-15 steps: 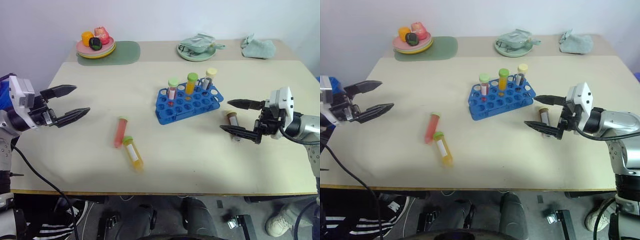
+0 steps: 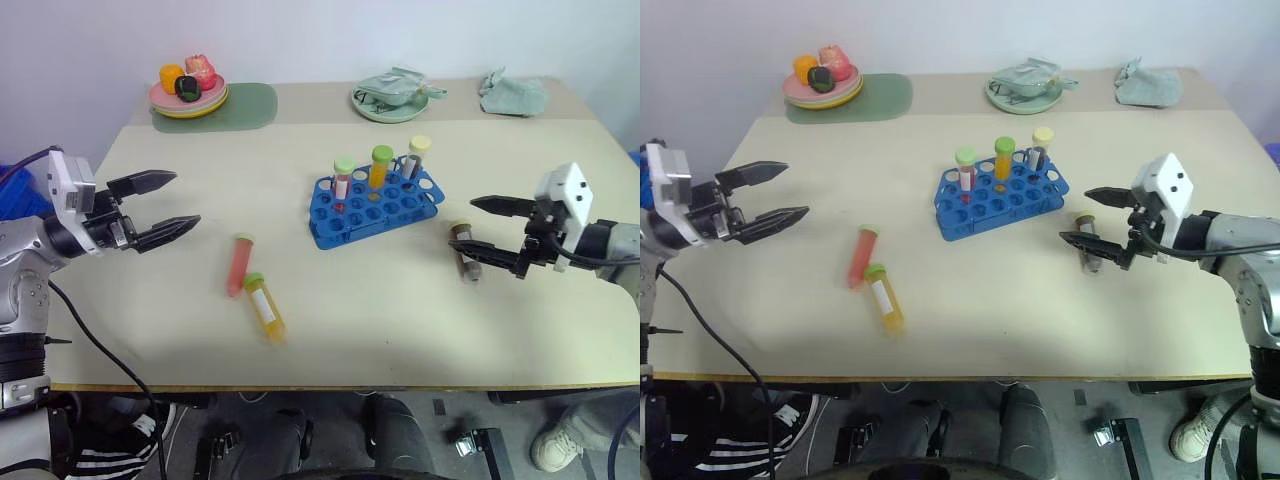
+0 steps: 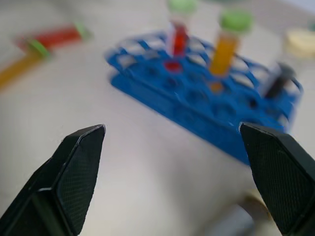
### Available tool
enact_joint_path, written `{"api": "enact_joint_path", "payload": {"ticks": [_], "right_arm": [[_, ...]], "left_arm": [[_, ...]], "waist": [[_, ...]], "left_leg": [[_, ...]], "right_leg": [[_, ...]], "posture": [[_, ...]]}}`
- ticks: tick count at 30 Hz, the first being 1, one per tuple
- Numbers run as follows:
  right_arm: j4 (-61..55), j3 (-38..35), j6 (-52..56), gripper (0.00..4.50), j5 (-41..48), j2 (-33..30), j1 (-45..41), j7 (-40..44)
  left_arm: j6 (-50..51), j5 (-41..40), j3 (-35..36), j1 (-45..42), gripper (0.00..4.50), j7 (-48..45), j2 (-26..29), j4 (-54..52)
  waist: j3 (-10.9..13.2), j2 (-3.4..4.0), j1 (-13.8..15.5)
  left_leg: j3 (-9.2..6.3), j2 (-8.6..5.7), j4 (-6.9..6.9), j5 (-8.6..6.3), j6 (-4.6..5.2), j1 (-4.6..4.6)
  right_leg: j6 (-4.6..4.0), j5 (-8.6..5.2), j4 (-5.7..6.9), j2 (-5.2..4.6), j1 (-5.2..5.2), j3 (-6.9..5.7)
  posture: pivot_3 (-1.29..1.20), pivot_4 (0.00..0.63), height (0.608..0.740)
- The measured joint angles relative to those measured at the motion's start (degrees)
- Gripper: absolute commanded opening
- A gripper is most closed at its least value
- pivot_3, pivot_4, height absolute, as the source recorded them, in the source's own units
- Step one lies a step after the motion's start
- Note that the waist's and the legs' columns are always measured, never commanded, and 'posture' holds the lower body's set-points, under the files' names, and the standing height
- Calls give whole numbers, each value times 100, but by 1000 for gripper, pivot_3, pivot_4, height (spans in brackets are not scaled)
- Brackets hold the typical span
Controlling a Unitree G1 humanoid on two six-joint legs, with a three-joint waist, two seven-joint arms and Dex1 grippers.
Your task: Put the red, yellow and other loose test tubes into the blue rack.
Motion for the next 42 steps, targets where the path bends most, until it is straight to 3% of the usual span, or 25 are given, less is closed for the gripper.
{"api": "enact_joint_path", "payload": {"ticks": [4, 9, 14, 22, 31, 42], "right_arm": [[240, 282, 279, 4454, -321, -17, -365, -356], [721, 812, 1432, 4454, -462, -233, -1276, -479], [2105, 1658, 3683, 4454, -767, -65, -3009, -1003], [3531, 2227, 5690, 4454, -774, 224, -4708, -1330], [4040, 2984, 5861, 4454, -253, 459, -4921, -2060], [4046, 3118, 5863, 4454, 910, 449, -4639, -3469]], "left_arm": [[7, 2, -56, 10, 4500, 83, -117, -221], [33, -10, -110, 174, 4500, 207, -288, -646], [21, -13, -343, 265, 4500, 301, -629, -843], [-293, 153, -639, 196, 4500, 296, -939, -816], [-500, 236, -778, 10, 4500, 254, -1093, -708], [-529, 230, -773, 297, 4500, 393, -1153, -909]], "waist": [[1, -1, 5], [2, -4, 5], [3, -5, -9], [4, -6, 12], [4, -7, -3], [4, -7, -1]], "left_leg": [[19, 4, -21, 0, 0, 15], [45, 9, -56, 0, 0, 43], [68, 17, -65, 0, 0, 40], [76, 19, -70, 0, 1, 26], [77, 18, -69, 0, 0, 24], [79, 18, -69, 0, 0, 25]], "right_leg": [[1, 0, -3, 7, -2, 32], [5, 3, -9, 15, 1, 60], [4, 4, -9, 17, -17, 81], [4, 4, -12, 21, -33, 86], [6, 6, -9, 23, -39, 86], [6, 6, -9, 24, -38, 86]], "posture": [[0, 150, 740], [0, 150, 740], [0, 150, 740], [0, 150, 740], [0, 150, 740], [0, 150, 740]]}}
